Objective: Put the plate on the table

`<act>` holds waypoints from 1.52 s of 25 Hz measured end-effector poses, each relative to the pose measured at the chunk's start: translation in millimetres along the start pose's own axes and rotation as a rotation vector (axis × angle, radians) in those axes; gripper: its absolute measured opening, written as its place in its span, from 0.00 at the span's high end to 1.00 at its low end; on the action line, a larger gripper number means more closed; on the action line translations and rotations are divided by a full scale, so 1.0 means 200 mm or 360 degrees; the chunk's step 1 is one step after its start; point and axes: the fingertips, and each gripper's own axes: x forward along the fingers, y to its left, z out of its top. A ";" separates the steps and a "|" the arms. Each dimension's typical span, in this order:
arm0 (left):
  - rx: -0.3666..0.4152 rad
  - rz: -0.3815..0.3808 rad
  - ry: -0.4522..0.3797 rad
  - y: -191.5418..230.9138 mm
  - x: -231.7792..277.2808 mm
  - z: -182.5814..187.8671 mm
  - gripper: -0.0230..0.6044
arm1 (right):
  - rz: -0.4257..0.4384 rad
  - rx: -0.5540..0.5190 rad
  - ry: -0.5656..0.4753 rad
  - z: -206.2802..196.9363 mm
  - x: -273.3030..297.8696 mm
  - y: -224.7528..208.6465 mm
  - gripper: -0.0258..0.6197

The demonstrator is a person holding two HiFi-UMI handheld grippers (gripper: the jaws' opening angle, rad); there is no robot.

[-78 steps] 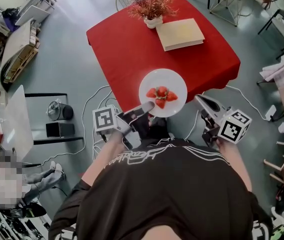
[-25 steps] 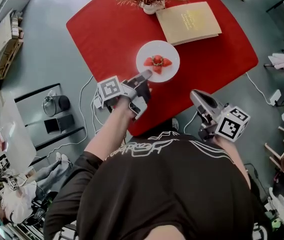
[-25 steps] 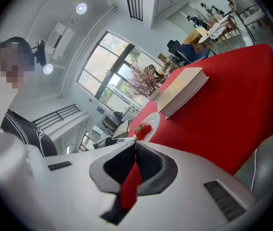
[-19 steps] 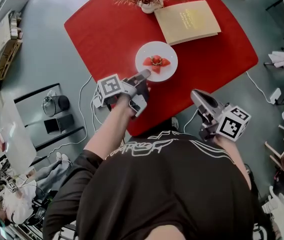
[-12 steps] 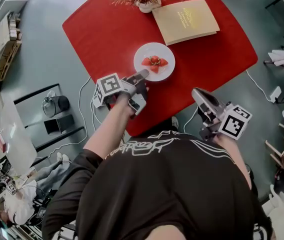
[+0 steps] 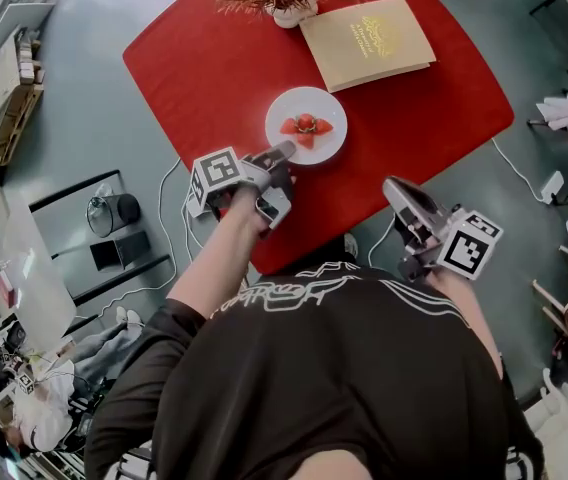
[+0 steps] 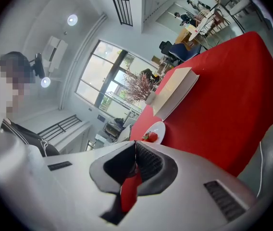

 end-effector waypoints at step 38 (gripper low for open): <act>0.0384 -0.0134 0.0031 -0.13 0.01 -0.06 0.59 | 0.0001 0.0080 -0.0002 -0.10 -0.12 -0.02 0.95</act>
